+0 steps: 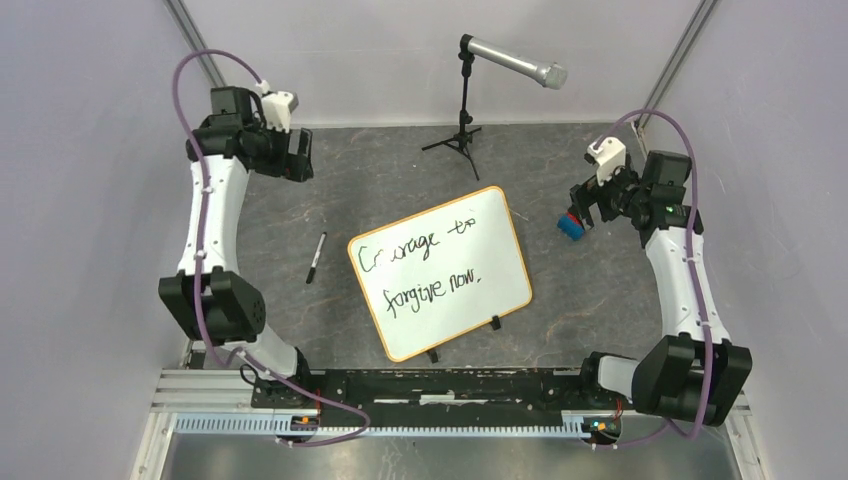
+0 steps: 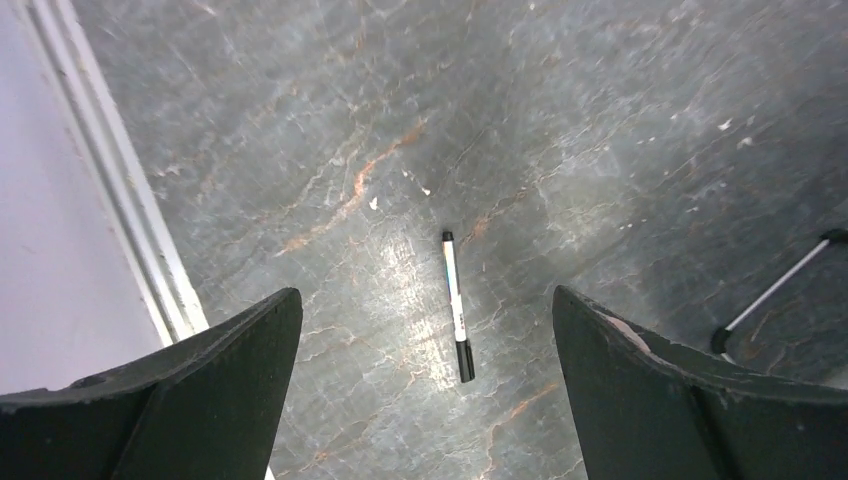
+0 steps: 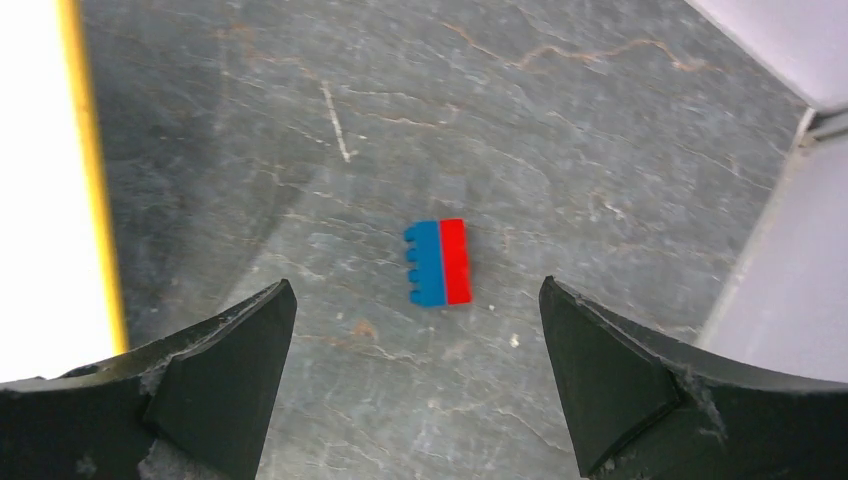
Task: Write a sentence on the whiteboard
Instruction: Reset both arms
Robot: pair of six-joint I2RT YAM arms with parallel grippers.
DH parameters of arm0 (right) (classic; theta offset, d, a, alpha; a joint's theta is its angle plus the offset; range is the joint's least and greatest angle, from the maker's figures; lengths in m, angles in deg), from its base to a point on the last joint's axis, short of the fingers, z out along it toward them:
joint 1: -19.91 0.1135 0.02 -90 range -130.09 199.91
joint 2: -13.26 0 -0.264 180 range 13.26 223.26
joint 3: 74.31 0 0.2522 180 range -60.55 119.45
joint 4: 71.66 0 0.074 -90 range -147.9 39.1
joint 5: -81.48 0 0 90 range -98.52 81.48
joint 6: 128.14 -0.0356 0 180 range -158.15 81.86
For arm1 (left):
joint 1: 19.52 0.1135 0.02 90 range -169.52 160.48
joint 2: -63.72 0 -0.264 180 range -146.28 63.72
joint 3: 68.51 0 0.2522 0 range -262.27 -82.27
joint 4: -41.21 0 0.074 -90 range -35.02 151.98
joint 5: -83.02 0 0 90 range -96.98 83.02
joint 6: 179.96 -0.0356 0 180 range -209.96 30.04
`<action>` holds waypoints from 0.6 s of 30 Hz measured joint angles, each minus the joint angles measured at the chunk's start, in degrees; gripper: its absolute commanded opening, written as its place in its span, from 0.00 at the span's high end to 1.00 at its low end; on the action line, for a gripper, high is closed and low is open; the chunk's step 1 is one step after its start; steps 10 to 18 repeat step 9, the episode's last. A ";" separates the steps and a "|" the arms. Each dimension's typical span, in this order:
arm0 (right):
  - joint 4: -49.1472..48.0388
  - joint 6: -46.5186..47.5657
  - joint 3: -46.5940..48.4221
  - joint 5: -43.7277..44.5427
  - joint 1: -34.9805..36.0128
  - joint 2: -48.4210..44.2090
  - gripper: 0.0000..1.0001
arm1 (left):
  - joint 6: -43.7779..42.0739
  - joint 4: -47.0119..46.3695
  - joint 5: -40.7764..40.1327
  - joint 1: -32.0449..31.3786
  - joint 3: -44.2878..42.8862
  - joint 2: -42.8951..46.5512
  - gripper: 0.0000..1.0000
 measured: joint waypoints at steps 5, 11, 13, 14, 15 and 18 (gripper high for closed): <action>-2.45 0.17 0.66 3.02 -1.22 1.20 0.02 | 1.99 -0.83 4.46 1.38 -0.22 6.60 0.00; -4.22 0.09 1.14 3.48 -1.77 3.67 0.02 | 4.15 -1.81 6.08 1.64 4.70 10.60 0.00; -4.22 0.09 1.14 3.48 -1.77 3.67 0.02 | 4.15 -1.81 6.08 1.64 4.70 10.60 0.00; -4.22 0.09 1.14 3.48 -1.77 3.67 0.02 | 4.15 -1.81 6.08 1.64 4.70 10.60 0.00; -4.22 0.09 1.14 3.48 -1.77 3.67 0.02 | 4.15 -1.81 6.08 1.64 4.70 10.60 0.00; -4.22 0.09 1.14 3.48 -1.77 3.67 0.02 | 4.15 -1.81 6.08 1.64 4.70 10.60 0.00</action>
